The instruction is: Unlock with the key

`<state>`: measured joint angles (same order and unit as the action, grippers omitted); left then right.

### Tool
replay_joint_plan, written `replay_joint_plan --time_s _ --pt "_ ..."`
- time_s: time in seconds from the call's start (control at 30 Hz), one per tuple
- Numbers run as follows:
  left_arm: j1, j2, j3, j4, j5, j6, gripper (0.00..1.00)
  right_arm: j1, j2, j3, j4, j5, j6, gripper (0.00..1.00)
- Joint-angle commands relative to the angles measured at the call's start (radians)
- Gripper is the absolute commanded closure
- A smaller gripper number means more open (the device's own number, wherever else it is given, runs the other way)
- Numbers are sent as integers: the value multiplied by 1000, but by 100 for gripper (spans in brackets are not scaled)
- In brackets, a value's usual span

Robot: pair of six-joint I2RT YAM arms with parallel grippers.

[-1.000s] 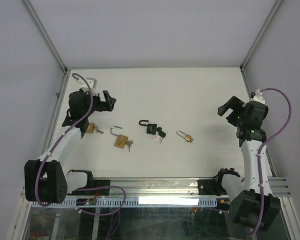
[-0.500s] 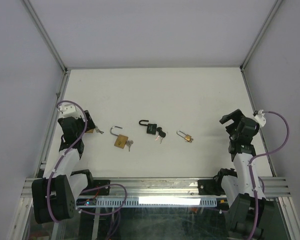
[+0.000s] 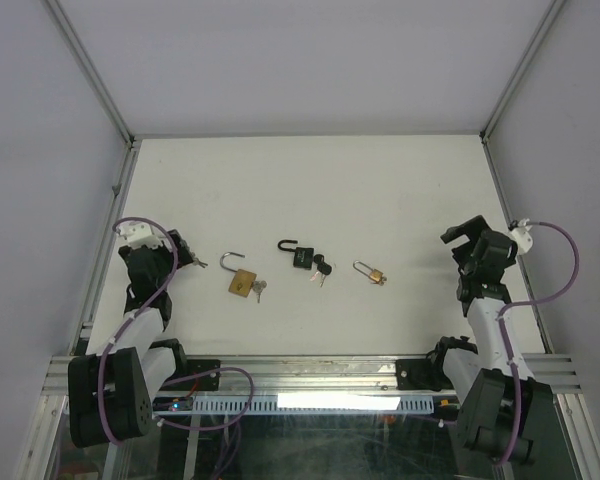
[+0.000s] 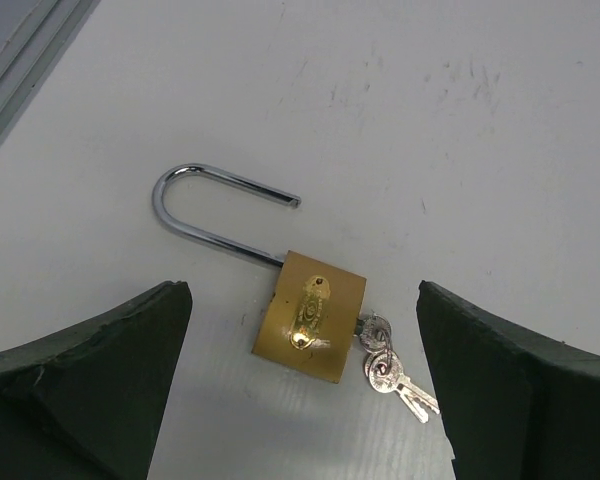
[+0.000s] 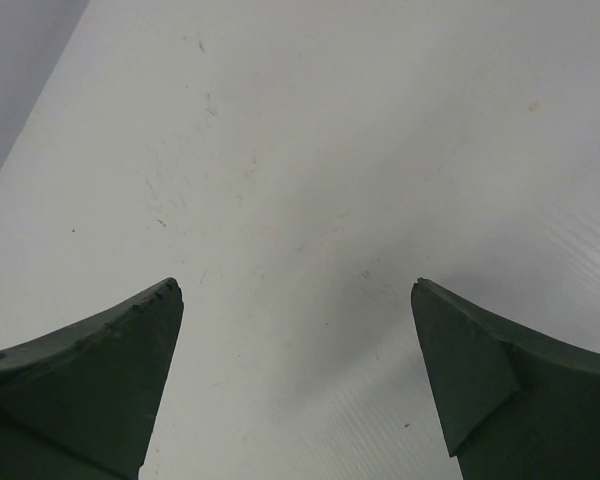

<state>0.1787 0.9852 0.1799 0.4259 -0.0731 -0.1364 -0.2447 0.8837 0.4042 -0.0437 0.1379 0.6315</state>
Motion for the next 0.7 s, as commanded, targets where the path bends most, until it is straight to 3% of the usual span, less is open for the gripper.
replay_joint_plan --time_s 0.0,0.1,0.23,0.5,0.67 --pt "14 -22 -43 193 4 -26 1 -4 -40 -94 275 -76 -82 0" --pt "14 -13 -61 250 34 -24 1 -4 -36 -180 490 -80 -88 0" --pt "14 18 -123 474 100 -43 1 -4 26 -263 710 -20 -133 0" --pt "13 179 -100 598 -161 -193 1 48 246 -315 1080 -171 -386 0" --pt "2 314 -43 647 -92 -165 1 154 479 -335 1362 -201 -476 0"
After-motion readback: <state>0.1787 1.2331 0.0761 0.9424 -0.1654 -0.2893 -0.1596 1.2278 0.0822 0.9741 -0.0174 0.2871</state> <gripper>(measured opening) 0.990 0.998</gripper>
